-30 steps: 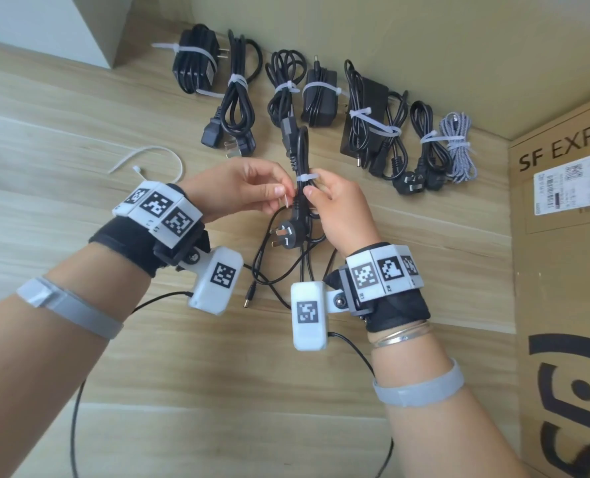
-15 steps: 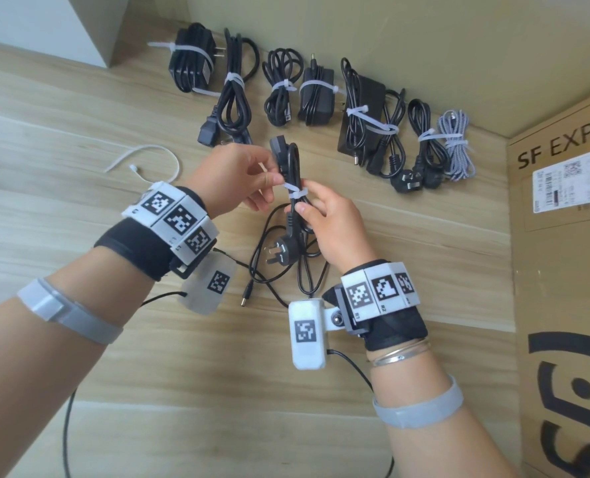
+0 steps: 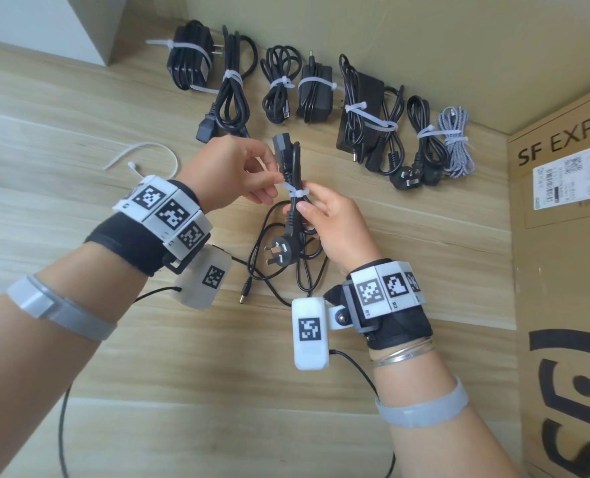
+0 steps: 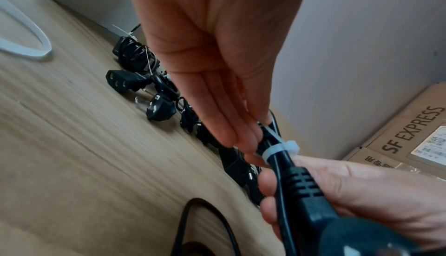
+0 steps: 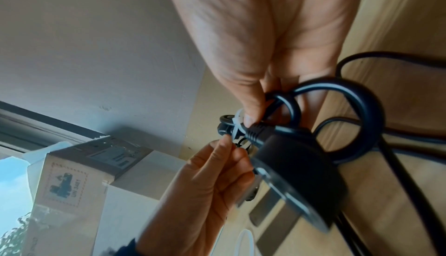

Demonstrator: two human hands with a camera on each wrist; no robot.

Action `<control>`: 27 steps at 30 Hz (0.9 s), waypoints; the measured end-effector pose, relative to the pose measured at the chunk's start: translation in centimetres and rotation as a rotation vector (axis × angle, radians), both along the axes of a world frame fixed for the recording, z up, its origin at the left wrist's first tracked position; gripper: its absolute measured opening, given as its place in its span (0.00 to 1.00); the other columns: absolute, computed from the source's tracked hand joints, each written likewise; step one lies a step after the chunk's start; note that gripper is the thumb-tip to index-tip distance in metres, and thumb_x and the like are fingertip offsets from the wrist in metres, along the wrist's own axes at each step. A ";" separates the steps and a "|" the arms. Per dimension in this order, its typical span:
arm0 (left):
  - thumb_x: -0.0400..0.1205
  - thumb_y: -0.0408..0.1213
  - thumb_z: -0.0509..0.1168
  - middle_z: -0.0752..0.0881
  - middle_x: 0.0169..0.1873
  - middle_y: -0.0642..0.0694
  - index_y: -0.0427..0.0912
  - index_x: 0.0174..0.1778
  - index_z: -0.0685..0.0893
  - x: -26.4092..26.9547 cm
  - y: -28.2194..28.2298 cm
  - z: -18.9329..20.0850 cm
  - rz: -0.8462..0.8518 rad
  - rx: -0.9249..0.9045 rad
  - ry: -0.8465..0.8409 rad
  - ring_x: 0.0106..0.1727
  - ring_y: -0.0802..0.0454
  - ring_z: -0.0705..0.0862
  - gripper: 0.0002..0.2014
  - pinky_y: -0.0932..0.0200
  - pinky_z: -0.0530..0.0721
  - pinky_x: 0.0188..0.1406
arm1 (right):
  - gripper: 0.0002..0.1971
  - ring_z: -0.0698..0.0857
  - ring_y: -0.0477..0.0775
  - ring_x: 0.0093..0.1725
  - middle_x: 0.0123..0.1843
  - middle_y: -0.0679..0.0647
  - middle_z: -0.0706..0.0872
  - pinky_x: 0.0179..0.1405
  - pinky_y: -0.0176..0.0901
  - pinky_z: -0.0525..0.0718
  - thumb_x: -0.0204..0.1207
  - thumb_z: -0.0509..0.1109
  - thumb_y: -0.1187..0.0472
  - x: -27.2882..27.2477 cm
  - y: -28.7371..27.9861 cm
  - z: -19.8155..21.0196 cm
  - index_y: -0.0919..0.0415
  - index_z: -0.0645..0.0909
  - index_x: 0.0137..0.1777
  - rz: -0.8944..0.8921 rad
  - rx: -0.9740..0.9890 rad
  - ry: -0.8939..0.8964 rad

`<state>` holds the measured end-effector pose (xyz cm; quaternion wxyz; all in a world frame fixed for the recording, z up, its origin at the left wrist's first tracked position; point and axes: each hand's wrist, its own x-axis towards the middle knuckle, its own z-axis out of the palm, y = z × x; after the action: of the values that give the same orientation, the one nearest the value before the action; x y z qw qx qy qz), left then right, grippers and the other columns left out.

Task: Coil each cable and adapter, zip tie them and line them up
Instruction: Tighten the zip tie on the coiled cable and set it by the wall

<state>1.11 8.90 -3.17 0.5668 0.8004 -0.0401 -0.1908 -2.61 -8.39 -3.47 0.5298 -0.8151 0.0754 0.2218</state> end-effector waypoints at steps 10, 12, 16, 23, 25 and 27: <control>0.75 0.37 0.71 0.88 0.29 0.50 0.41 0.34 0.80 -0.1 -0.7 0.5 -0.048 0.157 -0.118 0.31 0.55 0.89 0.07 0.59 0.89 0.38 | 0.21 0.83 0.53 0.65 0.61 0.57 0.87 0.70 0.55 0.77 0.82 0.62 0.65 -0.1 -0.1 -0.1 0.61 0.71 0.76 -0.010 0.041 0.027; 0.75 0.37 0.71 0.88 0.29 0.48 0.39 0.35 0.81 -0.4 -0.9 0.5 -0.064 0.204 -0.156 0.31 0.54 0.89 0.07 0.59 0.89 0.37 | 0.23 0.81 0.53 0.68 0.68 0.60 0.82 0.71 0.55 0.76 0.82 0.63 0.64 0.0 -0.1 -0.1 0.60 0.69 0.77 -0.023 0.029 0.022; 0.77 0.35 0.69 0.87 0.29 0.48 0.44 0.33 0.79 -0.6 -0.7 0.5 0.006 0.098 -0.139 0.31 0.55 0.89 0.08 0.62 0.89 0.36 | 0.21 0.84 0.52 0.64 0.60 0.56 0.87 0.70 0.55 0.77 0.82 0.62 0.64 0.4 -0.2 0.2 0.62 0.71 0.75 -0.012 0.062 -0.006; 0.78 0.33 0.67 0.86 0.29 0.43 0.43 0.34 0.79 -0.2 -0.1 0.7 -0.023 -0.011 -0.028 0.32 0.51 0.89 0.07 0.57 0.90 0.39 | 0.17 0.85 0.48 0.50 0.44 0.48 0.88 0.61 0.47 0.81 0.83 0.58 0.69 -0.3 -0.8 0.7 0.61 0.75 0.70 0.004 0.183 0.018; 0.78 0.32 0.67 0.86 0.28 0.44 0.44 0.34 0.79 -0.2 -0.1 0.5 -0.010 -0.006 -0.031 0.31 0.51 0.88 0.07 0.55 0.90 0.40 | 0.16 0.85 0.48 0.50 0.43 0.48 0.88 0.60 0.48 0.82 0.83 0.58 0.69 -0.3 -0.8 0.7 0.57 0.77 0.67 0.013 0.190 0.019; 0.78 0.32 0.67 0.86 0.28 0.45 0.44 0.33 0.79 -0.2 -0.2 0.4 0.019 -0.008 -0.040 0.30 0.52 0.88 0.08 0.54 0.90 0.39 | 0.15 0.85 0.48 0.49 0.43 0.47 0.88 0.59 0.48 0.82 0.83 0.58 0.69 -0.2 -0.7 0.8 0.54 0.76 0.65 0.020 0.205 0.027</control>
<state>0.87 8.67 -2.75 0.5711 0.8020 -0.0447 -0.1691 -2.83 -9.09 -2.71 0.6073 -0.7541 0.0515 0.2445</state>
